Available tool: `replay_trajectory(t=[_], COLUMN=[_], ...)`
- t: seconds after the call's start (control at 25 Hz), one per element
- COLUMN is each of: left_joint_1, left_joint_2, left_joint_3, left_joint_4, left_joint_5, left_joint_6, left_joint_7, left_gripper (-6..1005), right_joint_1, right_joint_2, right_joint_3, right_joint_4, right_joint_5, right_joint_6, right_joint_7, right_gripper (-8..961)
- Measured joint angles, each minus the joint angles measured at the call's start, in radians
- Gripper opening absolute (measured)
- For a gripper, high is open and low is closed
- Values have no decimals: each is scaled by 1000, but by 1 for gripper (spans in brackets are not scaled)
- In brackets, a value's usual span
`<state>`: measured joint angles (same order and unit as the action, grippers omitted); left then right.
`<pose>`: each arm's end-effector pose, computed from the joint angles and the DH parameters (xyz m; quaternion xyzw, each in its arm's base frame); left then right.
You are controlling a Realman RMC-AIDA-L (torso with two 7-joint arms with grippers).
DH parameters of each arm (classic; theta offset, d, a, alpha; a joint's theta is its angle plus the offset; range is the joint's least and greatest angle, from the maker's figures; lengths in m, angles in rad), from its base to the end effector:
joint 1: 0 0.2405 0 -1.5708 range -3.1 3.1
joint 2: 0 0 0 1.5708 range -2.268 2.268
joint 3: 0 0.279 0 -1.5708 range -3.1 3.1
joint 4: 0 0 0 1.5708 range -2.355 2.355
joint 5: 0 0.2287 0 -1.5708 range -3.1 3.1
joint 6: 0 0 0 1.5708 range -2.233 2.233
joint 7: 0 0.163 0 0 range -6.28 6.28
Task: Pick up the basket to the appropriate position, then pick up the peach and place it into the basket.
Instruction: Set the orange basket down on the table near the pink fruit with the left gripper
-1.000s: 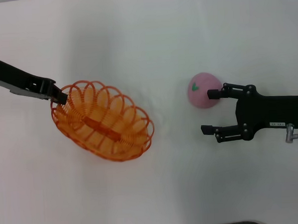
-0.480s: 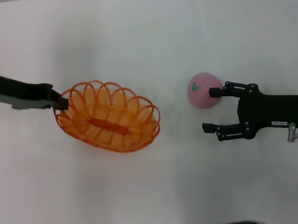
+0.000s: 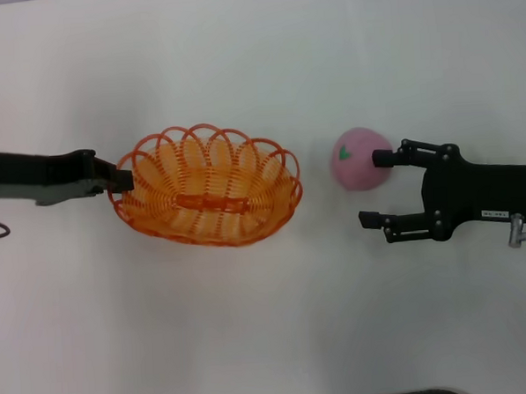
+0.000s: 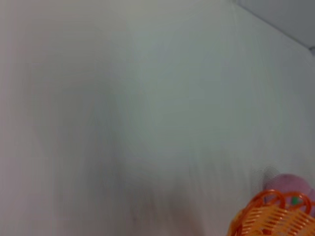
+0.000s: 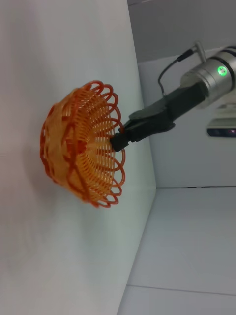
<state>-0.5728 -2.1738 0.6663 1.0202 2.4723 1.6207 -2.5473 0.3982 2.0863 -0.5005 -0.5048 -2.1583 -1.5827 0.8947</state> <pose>-0.2803 0.3644 -0.0178 -0.7656 -0.6323 -0.0829 0.0842 0.3487 0.2918 -0.0497 -0.9524 0.1323 0.2141 0.1719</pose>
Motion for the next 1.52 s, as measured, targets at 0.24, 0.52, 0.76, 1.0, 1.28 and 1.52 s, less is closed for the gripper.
replay_trajectory(t=[0.24, 0.52, 0.76, 1.0, 1.28, 1.52], left_joint_1=[61, 127, 225, 290, 330, 346], left_joint_2=[0, -1, -1, -1, -1, -1], left_joint_3=[44, 89, 199, 265, 300, 319], left_joint_4=[9, 37, 94, 101, 102, 92], left_joint_5=[-53, -104, -191, -276, -347, -363], left_joint_6=[-32, -44, -73, -95, -112, -146], left_joint_7=[-9, 0, 15, 34, 50, 44], left_gripper=[43, 43, 42, 42, 42, 43], right_joint_1=[3, 2, 0, 4, 1, -1], right_joint_2=[0, 0, 0, 0, 0, 0], right_joint_3=[10, 28, 41, 42, 43, 46], right_joint_4=[0, 0, 0, 0, 0, 0], right_joint_5=[0, 0, 0, 0, 0, 0], right_joint_6=[0, 2, 4, 7, 12, 14], right_joint_7=[-1, -5, -8, -8, -8, -8], right_gripper=[928, 927, 927, 928, 928, 928])
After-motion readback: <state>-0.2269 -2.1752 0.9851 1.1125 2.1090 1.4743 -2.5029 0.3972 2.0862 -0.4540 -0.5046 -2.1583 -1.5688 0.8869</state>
